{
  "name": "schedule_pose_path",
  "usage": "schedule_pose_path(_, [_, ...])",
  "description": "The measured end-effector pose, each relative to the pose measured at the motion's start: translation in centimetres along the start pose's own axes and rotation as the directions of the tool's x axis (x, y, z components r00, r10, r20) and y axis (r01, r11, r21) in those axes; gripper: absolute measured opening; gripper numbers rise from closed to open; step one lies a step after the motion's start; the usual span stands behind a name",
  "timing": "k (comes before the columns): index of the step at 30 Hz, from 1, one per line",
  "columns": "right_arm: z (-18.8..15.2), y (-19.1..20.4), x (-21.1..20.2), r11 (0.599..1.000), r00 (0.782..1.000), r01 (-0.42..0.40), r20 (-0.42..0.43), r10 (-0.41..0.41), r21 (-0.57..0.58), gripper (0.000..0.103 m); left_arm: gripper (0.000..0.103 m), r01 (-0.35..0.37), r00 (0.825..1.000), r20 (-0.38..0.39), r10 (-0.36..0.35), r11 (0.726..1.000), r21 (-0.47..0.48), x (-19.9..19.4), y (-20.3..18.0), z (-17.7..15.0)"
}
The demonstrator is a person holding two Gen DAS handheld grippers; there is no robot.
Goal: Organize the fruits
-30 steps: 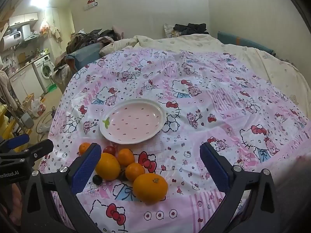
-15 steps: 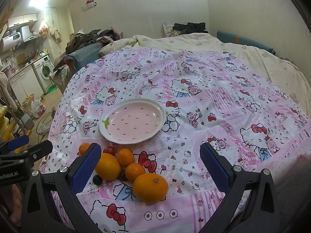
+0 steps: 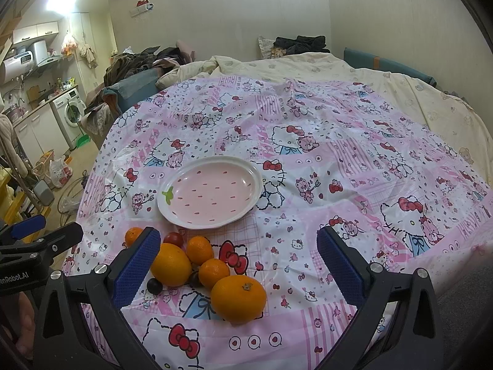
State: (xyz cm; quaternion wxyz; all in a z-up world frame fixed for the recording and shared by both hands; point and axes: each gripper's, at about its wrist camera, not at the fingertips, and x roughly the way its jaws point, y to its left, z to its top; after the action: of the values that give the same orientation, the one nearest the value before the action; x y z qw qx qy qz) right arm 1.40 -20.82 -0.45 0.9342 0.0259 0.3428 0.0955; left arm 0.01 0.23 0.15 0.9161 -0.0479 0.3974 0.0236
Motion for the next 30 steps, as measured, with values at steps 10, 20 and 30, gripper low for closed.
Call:
schedule_pose_path(10, [-0.01, -0.03, 0.02, 1.0, 1.0, -0.001, 0.0, 0.001, 0.0, 0.103, 0.103, 0.0, 1.0, 0.0, 0.0, 1.0, -0.001, -0.01, 0.03, -0.01])
schedule_pose_path(20, [-0.1, 0.03, 0.05, 1.0, 1.0, 0.0, -0.004, 0.0, 0.001, 0.103, 0.103, -0.002, 1.0, 0.005, 0.002, 1.0, -0.001, -0.11, 0.42, -0.13])
schedule_pose_path(30, [-0.13, 0.05, 0.08, 1.0, 1.0, -0.003, -0.009, 0.003, 0.003, 0.103, 0.103, 0.001, 1.0, 0.004, -0.001, 1.0, -0.002, -0.09, 0.45, -0.19])
